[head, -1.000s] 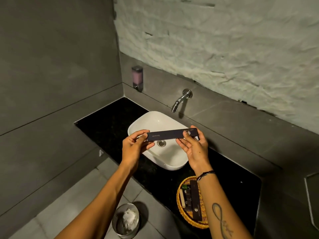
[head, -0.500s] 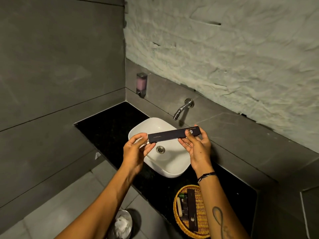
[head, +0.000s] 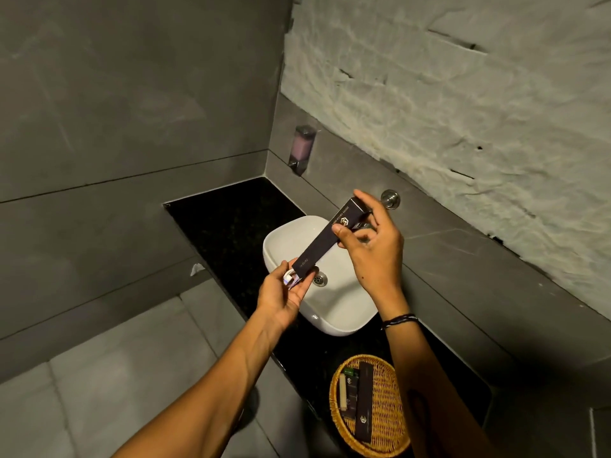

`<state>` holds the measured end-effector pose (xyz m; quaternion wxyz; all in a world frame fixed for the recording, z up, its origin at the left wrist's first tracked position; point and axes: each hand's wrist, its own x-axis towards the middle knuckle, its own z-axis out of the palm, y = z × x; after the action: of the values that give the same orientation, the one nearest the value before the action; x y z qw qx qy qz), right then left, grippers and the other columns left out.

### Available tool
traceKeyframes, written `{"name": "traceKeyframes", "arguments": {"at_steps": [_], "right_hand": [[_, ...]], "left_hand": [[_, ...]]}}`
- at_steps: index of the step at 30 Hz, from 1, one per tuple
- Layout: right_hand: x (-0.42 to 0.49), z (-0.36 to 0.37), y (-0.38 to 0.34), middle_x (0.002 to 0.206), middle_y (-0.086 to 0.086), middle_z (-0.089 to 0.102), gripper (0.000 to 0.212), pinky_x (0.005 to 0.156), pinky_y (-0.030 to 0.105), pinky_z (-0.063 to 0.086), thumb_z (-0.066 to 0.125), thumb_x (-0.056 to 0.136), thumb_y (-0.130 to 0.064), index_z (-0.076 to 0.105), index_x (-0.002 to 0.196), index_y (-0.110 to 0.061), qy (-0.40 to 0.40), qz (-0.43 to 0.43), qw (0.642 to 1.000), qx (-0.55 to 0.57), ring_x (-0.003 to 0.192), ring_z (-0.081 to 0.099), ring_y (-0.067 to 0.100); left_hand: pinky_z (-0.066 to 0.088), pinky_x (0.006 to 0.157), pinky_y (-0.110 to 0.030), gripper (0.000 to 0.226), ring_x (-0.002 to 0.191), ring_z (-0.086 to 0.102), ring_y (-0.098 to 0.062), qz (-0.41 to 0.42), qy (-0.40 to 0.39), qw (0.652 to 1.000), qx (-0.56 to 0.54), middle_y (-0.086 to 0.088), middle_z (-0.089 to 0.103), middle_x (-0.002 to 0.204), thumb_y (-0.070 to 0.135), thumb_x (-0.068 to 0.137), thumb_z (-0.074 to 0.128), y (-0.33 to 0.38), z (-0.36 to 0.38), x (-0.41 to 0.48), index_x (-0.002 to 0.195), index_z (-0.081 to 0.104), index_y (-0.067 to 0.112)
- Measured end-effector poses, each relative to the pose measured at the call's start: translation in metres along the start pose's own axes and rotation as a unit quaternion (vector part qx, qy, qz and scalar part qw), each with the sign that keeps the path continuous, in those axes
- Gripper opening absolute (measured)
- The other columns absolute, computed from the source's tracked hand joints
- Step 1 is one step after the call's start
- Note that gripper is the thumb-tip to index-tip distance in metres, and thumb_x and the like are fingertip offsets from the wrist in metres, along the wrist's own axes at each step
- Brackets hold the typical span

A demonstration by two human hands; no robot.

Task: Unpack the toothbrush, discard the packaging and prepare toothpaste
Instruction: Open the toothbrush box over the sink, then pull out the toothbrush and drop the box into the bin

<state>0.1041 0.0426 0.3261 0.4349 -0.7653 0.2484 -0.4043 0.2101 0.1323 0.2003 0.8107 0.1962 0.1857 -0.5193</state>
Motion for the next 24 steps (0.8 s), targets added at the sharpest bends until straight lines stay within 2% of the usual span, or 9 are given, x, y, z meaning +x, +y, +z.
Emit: {"name": "traceKeyframes", "arguments": {"at_steps": [3, 7, 10, 14, 19, 21, 24], "right_hand": [[0.0, 0.004, 0.005, 0.117, 0.0, 0.073, 0.064, 0.071, 0.029, 0.068, 0.083, 0.086, -0.003, 0.061, 0.143, -0.025, 0.017, 0.023, 0.999, 0.039, 0.089, 0.082, 0.017], [-0.002, 0.005, 0.018, 0.128, 0.017, 0.072, 0.064, 0.074, 0.035, 0.069, 0.082, 0.087, 0.001, 0.06, 0.142, -0.02, 0.043, 0.063, 0.994, 0.073, 0.093, 0.082, 0.019], [-0.005, 0.005, 0.028, 0.128, 0.017, 0.072, 0.064, 0.077, 0.041, 0.069, 0.082, 0.087, 0.0, 0.059, 0.143, -0.021, 0.064, 0.079, 0.992, 0.081, 0.092, 0.082, 0.016], [-0.006, -0.002, 0.037, 0.132, 0.018, 0.071, 0.062, 0.078, 0.045, 0.069, 0.082, 0.086, 0.002, 0.061, 0.137, -0.027, 0.096, 0.099, 0.982, 0.126, 0.1, 0.081, 0.026], [-0.012, -0.023, 0.051, 0.136, 0.021, 0.067, 0.058, 0.078, 0.044, 0.069, 0.08, 0.086, 0.005, 0.068, 0.128, -0.033, 0.134, 0.151, 0.959, 0.198, 0.112, 0.077, 0.034], [-0.017, -0.03, 0.06, 0.132, 0.025, 0.068, 0.051, 0.078, 0.043, 0.069, 0.077, 0.088, 0.007, 0.071, 0.124, -0.029, 0.152, 0.19, 0.941, 0.235, 0.113, 0.075, 0.04], [-0.031, -0.028, 0.078, 0.105, 0.015, 0.079, 0.036, 0.076, 0.041, 0.068, 0.075, 0.089, 0.007, 0.067, 0.115, -0.016, 0.165, 0.274, 0.894, 0.312, 0.098, 0.078, 0.039]], "left_hand": [[0.068, 0.066, -0.044, 0.019, 0.116, 0.07, -0.047, 0.035, 0.032, 0.998, 0.034, -0.03, 0.073, 0.12, 0.01, 0.102, 0.061, 0.007, -0.006, 0.0, 0.106, 0.071, -0.005], [0.067, 0.064, -0.039, 0.019, 0.084, 0.08, -0.041, 0.102, 0.066, 0.987, 0.102, -0.027, 0.078, 0.102, 0.007, 0.1, 0.063, 0.017, -0.012, -0.002, 0.097, 0.073, -0.009], [0.067, 0.064, -0.04, 0.017, 0.072, 0.08, -0.031, 0.149, 0.098, 0.975, 0.13, -0.022, 0.078, 0.091, 0.005, 0.099, 0.065, 0.02, -0.013, 0.0, 0.095, 0.071, -0.009], [0.065, 0.056, -0.032, 0.016, 0.061, 0.079, -0.021, 0.172, 0.13, 0.964, 0.153, -0.015, 0.077, 0.077, 0.006, 0.098, 0.068, 0.022, -0.017, 0.001, 0.087, 0.07, -0.006], [0.063, 0.056, -0.024, 0.012, 0.058, 0.076, -0.015, 0.182, 0.157, 0.956, 0.17, -0.014, 0.073, 0.083, 0.007, 0.095, 0.072, 0.029, -0.03, 0.005, 0.086, 0.071, 0.0], [0.061, 0.053, -0.022, 0.011, 0.054, 0.073, -0.013, 0.199, 0.17, 0.949, 0.174, -0.015, 0.071, 0.084, 0.007, 0.095, 0.071, 0.036, -0.037, 0.006, 0.089, 0.071, -0.002], [0.054, 0.043, -0.017, 0.014, 0.041, 0.064, -0.01, 0.231, 0.202, 0.935, 0.178, -0.016, 0.069, 0.073, 0.007, 0.096, 0.07, 0.056, -0.055, 0.003, 0.086, 0.069, -0.004]]}}
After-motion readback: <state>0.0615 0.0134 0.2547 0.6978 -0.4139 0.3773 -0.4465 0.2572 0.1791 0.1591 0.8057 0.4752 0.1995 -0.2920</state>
